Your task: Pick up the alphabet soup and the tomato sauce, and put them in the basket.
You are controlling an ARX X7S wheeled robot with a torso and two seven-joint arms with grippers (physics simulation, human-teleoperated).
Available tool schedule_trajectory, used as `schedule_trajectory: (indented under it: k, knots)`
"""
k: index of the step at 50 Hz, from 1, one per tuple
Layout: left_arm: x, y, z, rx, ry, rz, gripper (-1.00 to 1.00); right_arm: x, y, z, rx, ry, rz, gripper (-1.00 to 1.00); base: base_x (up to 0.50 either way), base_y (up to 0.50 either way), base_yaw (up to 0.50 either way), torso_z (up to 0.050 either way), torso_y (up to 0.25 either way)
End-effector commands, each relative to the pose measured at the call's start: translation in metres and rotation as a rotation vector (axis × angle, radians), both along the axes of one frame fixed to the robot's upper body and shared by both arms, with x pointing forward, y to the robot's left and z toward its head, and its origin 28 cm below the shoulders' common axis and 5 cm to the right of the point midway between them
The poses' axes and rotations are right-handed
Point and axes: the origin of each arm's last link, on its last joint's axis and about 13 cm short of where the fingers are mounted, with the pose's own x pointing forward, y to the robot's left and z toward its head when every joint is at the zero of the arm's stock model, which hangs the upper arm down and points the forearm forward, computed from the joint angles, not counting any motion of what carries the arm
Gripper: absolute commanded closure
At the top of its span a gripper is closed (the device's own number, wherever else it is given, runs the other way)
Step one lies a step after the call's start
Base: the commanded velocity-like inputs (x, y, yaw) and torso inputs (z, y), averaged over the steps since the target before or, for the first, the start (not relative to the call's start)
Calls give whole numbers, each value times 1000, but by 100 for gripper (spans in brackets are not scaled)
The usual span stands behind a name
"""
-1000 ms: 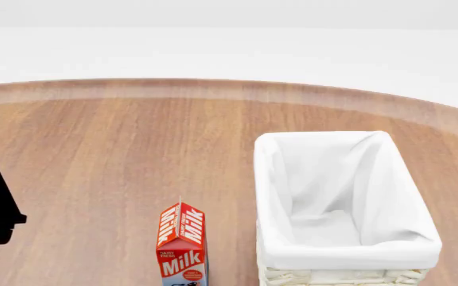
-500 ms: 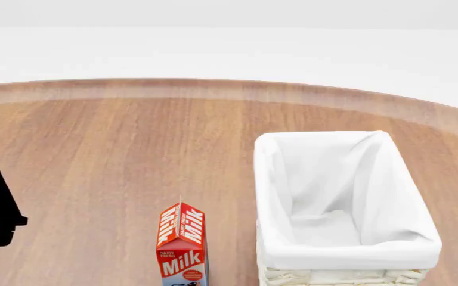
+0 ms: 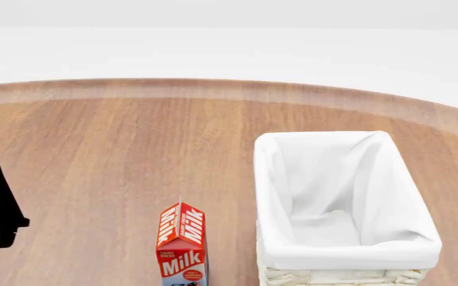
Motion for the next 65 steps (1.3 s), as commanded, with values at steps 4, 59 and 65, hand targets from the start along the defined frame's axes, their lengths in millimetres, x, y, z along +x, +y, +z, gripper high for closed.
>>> schedule_trajectory:
  k: [4, 59, 65]
  knots:
    - [0, 0, -1, 3, 2, -2, -100, 2, 3, -1, -1, -22, 13, 100, 0, 0, 0, 0, 0]
    - [1, -1, -5, 0, 12, -11, -100, 67, -9, 197, -263, -566, 86, 100, 0, 0, 0, 0, 0]
    - [1, -1, -6, 1, 16, -13, -100, 83, -17, 223, -285, -630, 58, 100, 0, 0, 0, 0, 0]
